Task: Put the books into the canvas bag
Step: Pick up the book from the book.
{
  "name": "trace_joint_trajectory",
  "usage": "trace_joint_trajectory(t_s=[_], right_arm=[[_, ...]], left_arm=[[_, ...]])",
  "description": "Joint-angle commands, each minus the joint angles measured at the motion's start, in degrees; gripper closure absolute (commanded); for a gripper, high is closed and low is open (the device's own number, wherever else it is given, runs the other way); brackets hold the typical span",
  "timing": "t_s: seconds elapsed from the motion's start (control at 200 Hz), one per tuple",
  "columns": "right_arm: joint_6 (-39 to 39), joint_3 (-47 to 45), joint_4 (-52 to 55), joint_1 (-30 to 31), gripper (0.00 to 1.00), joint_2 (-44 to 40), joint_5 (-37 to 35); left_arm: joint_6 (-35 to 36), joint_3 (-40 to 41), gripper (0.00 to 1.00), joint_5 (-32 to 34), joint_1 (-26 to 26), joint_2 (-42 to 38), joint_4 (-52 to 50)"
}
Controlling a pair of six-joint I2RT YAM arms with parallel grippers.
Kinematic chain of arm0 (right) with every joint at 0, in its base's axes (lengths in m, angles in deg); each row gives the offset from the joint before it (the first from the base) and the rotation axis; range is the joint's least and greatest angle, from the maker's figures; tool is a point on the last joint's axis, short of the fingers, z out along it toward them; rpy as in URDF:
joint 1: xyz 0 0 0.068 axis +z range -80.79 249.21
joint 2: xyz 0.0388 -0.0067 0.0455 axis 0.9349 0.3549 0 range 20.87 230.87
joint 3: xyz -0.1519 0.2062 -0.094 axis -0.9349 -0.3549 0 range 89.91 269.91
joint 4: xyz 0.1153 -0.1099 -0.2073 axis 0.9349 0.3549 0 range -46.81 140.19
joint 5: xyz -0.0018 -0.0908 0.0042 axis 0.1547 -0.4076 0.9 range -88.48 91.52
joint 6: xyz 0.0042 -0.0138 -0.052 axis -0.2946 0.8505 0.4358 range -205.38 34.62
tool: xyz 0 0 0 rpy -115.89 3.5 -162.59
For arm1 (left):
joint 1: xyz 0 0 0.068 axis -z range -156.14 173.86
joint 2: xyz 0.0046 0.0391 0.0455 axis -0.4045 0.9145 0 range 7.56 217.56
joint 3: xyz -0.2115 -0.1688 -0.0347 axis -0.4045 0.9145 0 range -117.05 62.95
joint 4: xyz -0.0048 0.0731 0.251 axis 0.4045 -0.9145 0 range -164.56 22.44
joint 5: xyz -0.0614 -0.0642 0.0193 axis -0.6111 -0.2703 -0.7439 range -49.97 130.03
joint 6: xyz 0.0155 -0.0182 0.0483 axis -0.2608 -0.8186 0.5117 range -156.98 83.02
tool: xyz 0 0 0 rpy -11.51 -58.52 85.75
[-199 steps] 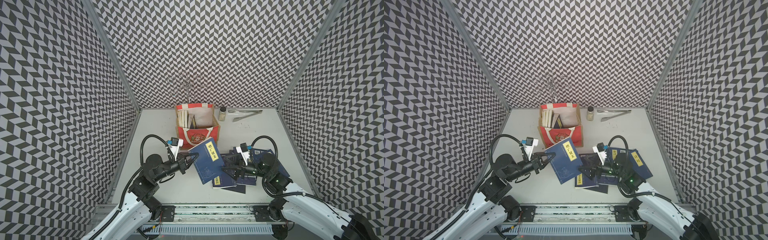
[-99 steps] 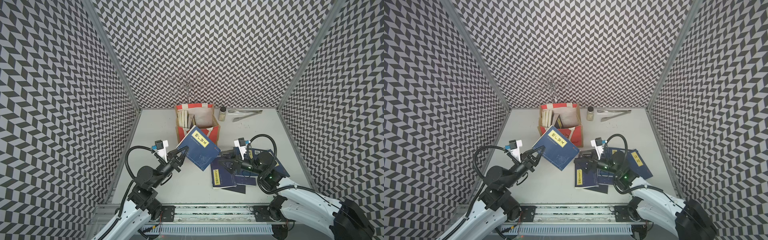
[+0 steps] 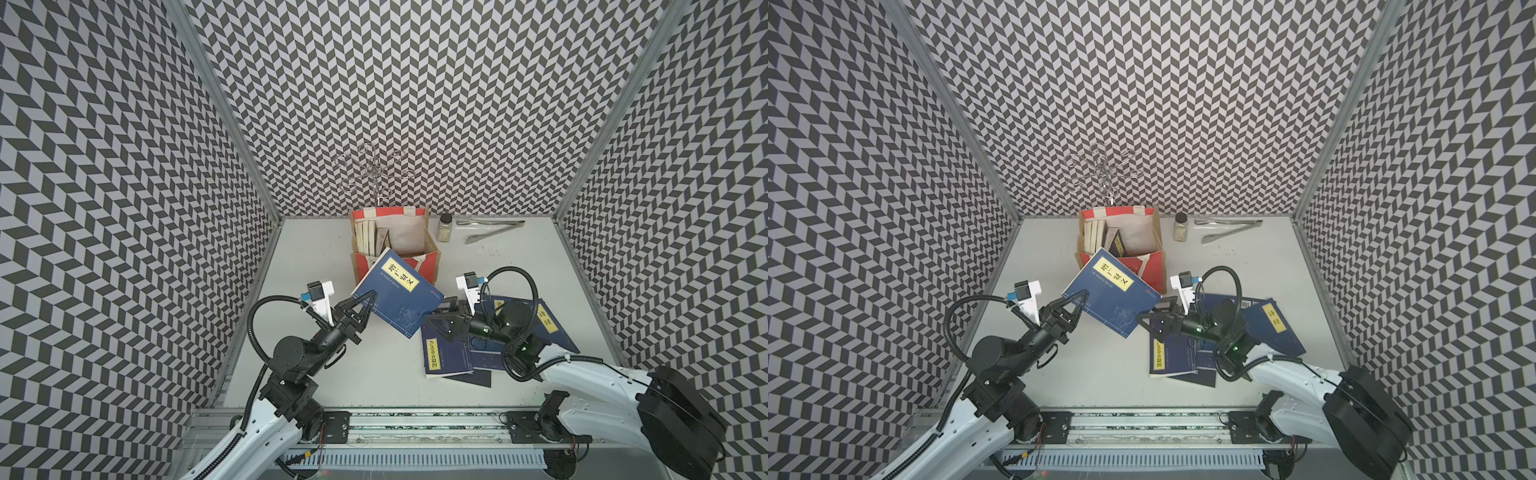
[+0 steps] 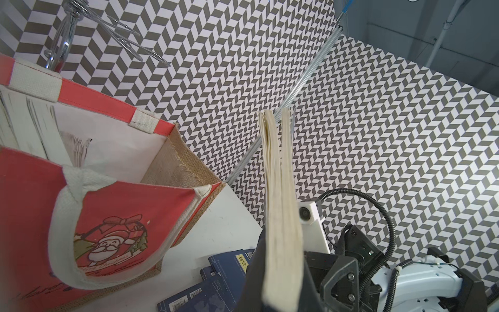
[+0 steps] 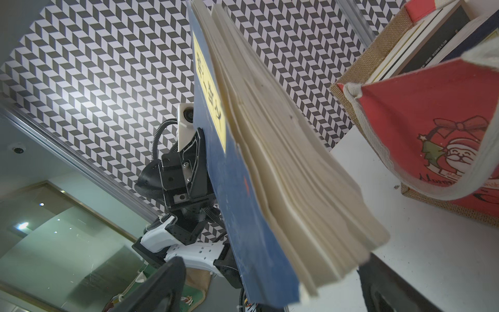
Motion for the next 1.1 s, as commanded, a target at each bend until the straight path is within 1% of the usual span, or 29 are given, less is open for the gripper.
trace_joint_trajectory(t_s=[0.0,0.03,0.07,0.14,0.25,0.33,0.341,0.436,0.456,0.476,0.491,0.531,0.601,0.621,0.661,0.766,0.856,0.926,0.966,1.027,1.052,1.097], right_arm=[[-1.9,1.71,-8.21,0.5,0.05,0.84,0.28],[-1.88,1.88,-8.79,0.5,0.09,1.05,0.56],[-1.95,2.11,-9.18,0.51,0.18,1.3,0.83],[-2.09,2.34,-9.83,0.52,0.36,1.63,0.93],[-2.59,2.38,-11.43,0.53,0.57,1.68,1.17],[-2.45,2.6,-11.14,0.5,0.76,1.32,0.53],[-2.39,2.6,-11.06,0.5,0.78,1.31,0.46],[-1.65,2.93,-9.65,0.41,0.95,0.18,-0.6],[-1.27,3.03,-8.98,0.29,0.98,-0.08,-0.77],[-0.83,3.18,-8.14,0.12,1.0,-0.51,-0.94],[-0.48,3.28,-7.41,-0.07,1.0,-0.8,-0.96],[0.71,3.71,-5.0,-0.76,1.0,-1.89,-0.67],[3.45,4.25,-2.23,-2.54,1.0,-3.26,1.78],[4.21,4.46,-1.78,-3.32,1.0,-3.41,3.28],[5.59,4.98,-0.53,-5.13,1.0,-3.72,7.26],[9.9,6.75,3.24,-10.13,1.0,-4.13,19.52],[18.27,9.59,11.85,-11.75,1.0,-4.12,28.19],[26.66,12.04,20.58,-11.79,1.0,-3.83,31.74],[29.65,12.79,23.2,-11.88,1.0,-3.71,33.92],[32.11,13.23,24.89,-11.94,1.0,-3.79,36.3],[32.44,13.17,24.72,-11.97,1.0,-3.89,37.0],[32.01,13.04,23.65,-11.96,1.0,-3.88,37.86]], left_arm=[[-1.21,0.09,1.0,-1.01,0.4,-0.07,4.58],[-1.2,0.09,1.0,-1.3,0.4,0.07,4.49],[-1.12,0.13,1.0,-1.8,0.4,0.16,4.52],[-1.02,0.01,1.0,-3.06,0.49,0.71,4.4],[-0.52,-0.39,1.0,-4.63,0.51,1.35,3.54],[0.09,-0.94,1.0,-5.81,0.56,1.33,2.02],[0.18,-1.02,1.0,-5.99,0.57,2.73,1.88],[1.17,-1.89,1.0,-7.05,0.57,3.56,-0.14],[1.52,-2.21,0.97,-7.24,0.57,3.55,-1.03],[2.09,-2.63,0.91,-7.37,0.57,3.47,-1.94],[2.55,-3.02,0.87,-7.39,0.56,3.46,-2.69],[4.2,-4.23,0.73,-7.4,0.6,3.46,-5.28],[7.48,-7.09,0.43,-7.66,0.5,3.63,-10.75],[8.45,-8.11,0.37,-7.67,0.49,3.76,-12.44],[10.15,-9.84,0.31,-7.76,0.49,4.1,-15.44],[11.03,-12.88,0.2,-6.64,0.33,5.34,-19.77],[12.89,-17.43,0.18,-6.51,-0.29,7.81,-25.4],[14.7,-20.3,0.17,-7.91,-0.69,9.29,-28.36],[15.94,-21.8,0.16,-9.15,-0.99,10.12,-29.81],[18.72,-24.36,0.16,-11.78,-1.27,11.55,-32.37],[19.5,-25.6,0.16,-12.91,-1.4,12.4,-33.75],[23.08,-27.75,0.16,-14.93,-1.53,14.0,-36.51]])
